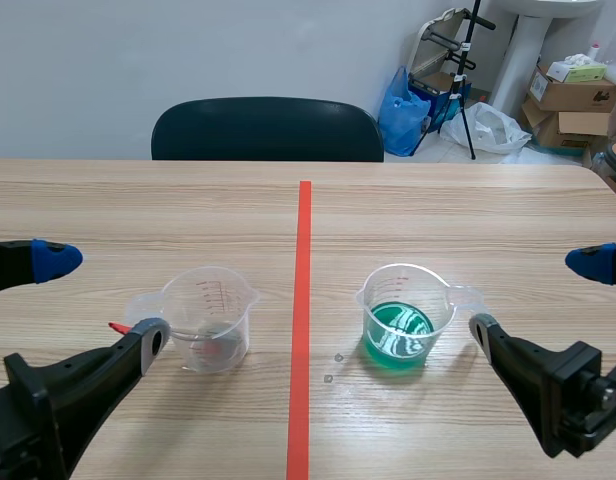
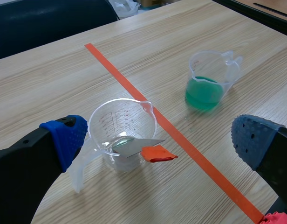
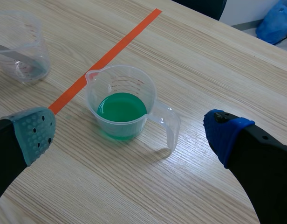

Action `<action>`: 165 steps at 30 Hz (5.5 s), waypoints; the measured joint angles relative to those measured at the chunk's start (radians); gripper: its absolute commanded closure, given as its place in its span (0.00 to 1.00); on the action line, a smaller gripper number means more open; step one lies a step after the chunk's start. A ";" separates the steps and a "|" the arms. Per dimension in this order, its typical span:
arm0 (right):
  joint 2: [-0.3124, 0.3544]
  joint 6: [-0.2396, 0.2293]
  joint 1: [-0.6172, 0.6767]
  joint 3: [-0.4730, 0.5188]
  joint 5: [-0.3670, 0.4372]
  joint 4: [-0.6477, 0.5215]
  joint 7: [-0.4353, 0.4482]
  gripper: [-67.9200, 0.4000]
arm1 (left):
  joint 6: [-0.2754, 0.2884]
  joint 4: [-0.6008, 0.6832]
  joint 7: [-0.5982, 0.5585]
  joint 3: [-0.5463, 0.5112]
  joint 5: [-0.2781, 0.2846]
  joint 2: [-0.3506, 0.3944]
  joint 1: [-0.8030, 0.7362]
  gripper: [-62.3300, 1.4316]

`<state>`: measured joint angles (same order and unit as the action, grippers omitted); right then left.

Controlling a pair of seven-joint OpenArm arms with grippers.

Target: Do the redox reaction experiment

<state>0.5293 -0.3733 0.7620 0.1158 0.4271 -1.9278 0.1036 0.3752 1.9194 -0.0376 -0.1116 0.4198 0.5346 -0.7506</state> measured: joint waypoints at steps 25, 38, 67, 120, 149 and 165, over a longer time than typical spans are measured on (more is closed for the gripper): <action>0.000 0.000 0.000 0.000 0.000 0.000 0.000 0.00 | 0.000 0.000 0.000 0.000 0.000 0.000 0.000 0.00; 0.000 0.000 0.000 0.000 0.000 0.000 0.000 0.00 | 0.000 0.000 0.000 0.000 0.000 0.000 0.000 0.00; 0.000 -0.003 -0.005 0.000 0.000 0.000 0.019 0.00 | 0.000 0.000 0.000 0.000 0.000 0.000 0.000 0.00; 0.000 -0.210 -0.513 -0.569 -0.282 0.120 0.019 0.00 | -0.125 -0.114 -0.588 -0.326 -0.461 -0.163 -0.565 0.00; -0.206 -0.195 -0.815 -0.901 -0.401 0.398 0.084 0.00 | -0.125 -0.114 -0.588 -0.326 -0.460 -0.163 -0.565 0.00; -0.308 -0.137 -0.897 -0.936 -0.464 0.535 0.176 0.00 | -0.125 -0.114 -0.588 -0.326 -0.454 -0.163 -0.565 0.00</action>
<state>0.2214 -0.5098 -0.1349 -0.8200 -0.0372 -1.3930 0.2798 0.2504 1.8057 -0.6254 -0.4374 -0.0341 0.3721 -1.3155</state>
